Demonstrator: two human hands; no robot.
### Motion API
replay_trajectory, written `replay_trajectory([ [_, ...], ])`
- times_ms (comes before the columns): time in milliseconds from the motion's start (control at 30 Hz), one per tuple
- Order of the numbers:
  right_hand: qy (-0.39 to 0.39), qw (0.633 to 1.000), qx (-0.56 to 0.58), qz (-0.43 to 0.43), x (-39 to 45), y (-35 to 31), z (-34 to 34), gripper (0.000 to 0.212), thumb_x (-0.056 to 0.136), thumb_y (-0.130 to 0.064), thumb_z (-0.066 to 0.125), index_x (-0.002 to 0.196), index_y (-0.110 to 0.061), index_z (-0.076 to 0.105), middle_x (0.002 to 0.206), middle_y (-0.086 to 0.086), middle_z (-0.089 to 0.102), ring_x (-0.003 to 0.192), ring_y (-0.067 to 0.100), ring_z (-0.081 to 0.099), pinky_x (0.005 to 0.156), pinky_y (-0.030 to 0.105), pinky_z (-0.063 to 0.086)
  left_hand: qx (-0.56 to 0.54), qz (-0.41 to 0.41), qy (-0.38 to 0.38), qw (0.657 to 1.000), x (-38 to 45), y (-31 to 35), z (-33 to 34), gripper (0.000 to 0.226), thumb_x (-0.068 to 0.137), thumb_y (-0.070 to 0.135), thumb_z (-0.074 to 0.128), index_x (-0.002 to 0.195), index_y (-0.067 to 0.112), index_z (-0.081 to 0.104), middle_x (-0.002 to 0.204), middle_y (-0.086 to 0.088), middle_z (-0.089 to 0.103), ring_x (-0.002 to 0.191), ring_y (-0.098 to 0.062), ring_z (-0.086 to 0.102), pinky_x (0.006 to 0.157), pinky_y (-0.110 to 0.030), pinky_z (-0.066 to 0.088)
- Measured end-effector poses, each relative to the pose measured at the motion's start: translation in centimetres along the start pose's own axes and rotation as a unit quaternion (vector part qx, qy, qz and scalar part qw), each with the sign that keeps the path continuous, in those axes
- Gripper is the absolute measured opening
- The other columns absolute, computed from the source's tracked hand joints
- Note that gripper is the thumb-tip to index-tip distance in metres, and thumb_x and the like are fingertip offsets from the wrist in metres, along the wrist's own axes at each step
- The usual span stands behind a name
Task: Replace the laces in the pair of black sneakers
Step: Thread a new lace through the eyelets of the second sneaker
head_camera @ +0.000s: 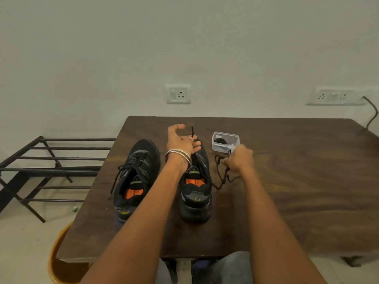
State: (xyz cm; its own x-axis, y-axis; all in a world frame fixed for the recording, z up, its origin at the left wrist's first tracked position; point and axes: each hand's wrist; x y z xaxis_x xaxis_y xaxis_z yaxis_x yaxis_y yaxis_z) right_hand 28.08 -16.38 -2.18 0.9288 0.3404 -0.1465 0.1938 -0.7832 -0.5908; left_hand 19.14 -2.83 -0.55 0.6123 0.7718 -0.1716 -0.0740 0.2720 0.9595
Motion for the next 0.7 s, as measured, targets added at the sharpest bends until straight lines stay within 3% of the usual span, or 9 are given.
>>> replay_trajectory([
  [100,0.035,0.984,0.170,-0.024,-1.8,-2.6,-3.4,0.015,0.085,-0.008,0.074,0.083,-0.005,0.060,0.086,0.013,0.066,0.051,0.014,0.064,0.042,0.017,0.050,-0.028,-0.005,-0.021,0.999,-1.0,0.3,0.4,0.028,0.092,-0.009,0.049,0.103,0.015,0.056,0.087,-0.009,0.064,0.069,-0.016,0.064,0.061,-0.027,0.055],
  [167,0.026,0.968,0.243,-0.052,-3.8,-4.3,-5.0,0.008,0.084,0.000,0.071,0.080,0.000,0.065,0.076,0.013,0.068,0.040,0.012,0.061,0.044,0.021,0.053,-0.060,-0.009,-0.038,0.997,-1.9,0.9,0.6,0.021,0.093,-0.006,0.050,0.092,0.011,0.062,0.083,-0.007,0.065,0.070,-0.015,0.063,0.063,-0.026,0.053],
  [267,-0.035,0.951,0.288,-0.106,-6.4,-7.2,-7.1,0.004,0.083,0.009,0.069,0.082,0.008,0.065,0.079,0.020,0.069,0.051,0.020,0.066,0.048,0.024,0.054,-0.084,0.006,-0.063,0.995,-3.7,2.3,0.6,0.024,0.095,-0.004,0.048,0.083,0.010,0.063,0.076,-0.007,0.066,0.069,-0.019,0.062,0.063,-0.030,0.052],
  [400,-0.096,0.939,0.292,-0.153,-10.0,-11.4,-8.6,0.010,0.081,0.012,0.069,0.090,0.007,0.066,0.082,0.022,0.070,0.065,0.029,0.069,0.053,0.027,0.057,-0.130,0.017,-0.126,0.983,-7.6,5.9,-1.2,0.022,0.098,0.001,0.044,0.085,0.010,0.059,0.060,-0.001,0.058,0.049,-0.009,0.053,0.047,-0.022,0.043],
  [500,-0.100,0.928,0.306,-0.187,-12.1,-13.7,-8.0,0.010,0.085,0.009,0.067,0.092,0.004,0.068,0.080,0.019,0.071,0.063,0.027,0.068,0.055,0.031,0.059,-0.175,-0.034,-0.161,0.971,-9.2,8.0,-3.8,0.022,0.102,0.018,0.040,0.092,0.016,0.059,0.067,-0.002,0.062,0.067,-0.018,0.059,0.065,-0.037,0.049],
  [567,-0.073,0.932,0.287,-0.211,-13.3,-14.9,-7.6,0.010,0.086,0.005,0.068,0.090,-0.003,0.071,0.080,0.015,0.073,0.066,0.025,0.069,0.062,0.033,0.061,-0.185,-0.075,-0.193,0.961,-10.4,9.4,-5.6,0.037,0.104,0.035,0.033,0.102,0.013,0.062,0.080,-0.007,0.070,0.077,-0.025,0.066,0.068,-0.050,0.055],
  [633,-0.051,0.928,0.288,-0.232,-14.9,-16.4,-6.9,0.009,0.085,0.003,0.071,0.090,-0.004,0.072,0.079,0.009,0.073,0.068,0.015,0.070,0.066,0.029,0.060,-0.146,-0.061,-0.206,0.966,-11.5,10.8,-8.1,0.052,0.102,0.049,0.028,0.111,0.011,0.063,0.091,-0.012,0.070,0.068,-0.026,0.066,0.056,-0.041,0.058],
  [700,-0.030,0.924,0.284,-0.255,-16.2,-17.9,-6.2,0.008,0.084,0.000,0.073,0.090,-0.006,0.073,0.075,0.002,0.070,0.066,0.006,0.064,0.066,0.020,0.054,-0.060,-0.014,-0.192,0.980,-12.6,12.2,-10.8,0.048,0.099,0.051,0.037,0.103,0.013,0.065,0.085,-0.011,0.067,0.052,-0.018,0.053,0.047,-0.027,0.048],
])
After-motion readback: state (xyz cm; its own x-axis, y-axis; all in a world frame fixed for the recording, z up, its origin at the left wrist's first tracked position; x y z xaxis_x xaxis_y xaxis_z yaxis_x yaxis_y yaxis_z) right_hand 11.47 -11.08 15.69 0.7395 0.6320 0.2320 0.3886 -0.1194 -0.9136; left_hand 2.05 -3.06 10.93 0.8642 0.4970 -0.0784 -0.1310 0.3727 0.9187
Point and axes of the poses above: each hand's wrist, its own x-axis towards the middle knuckle, its own z-axis out of the palm, y = z × x
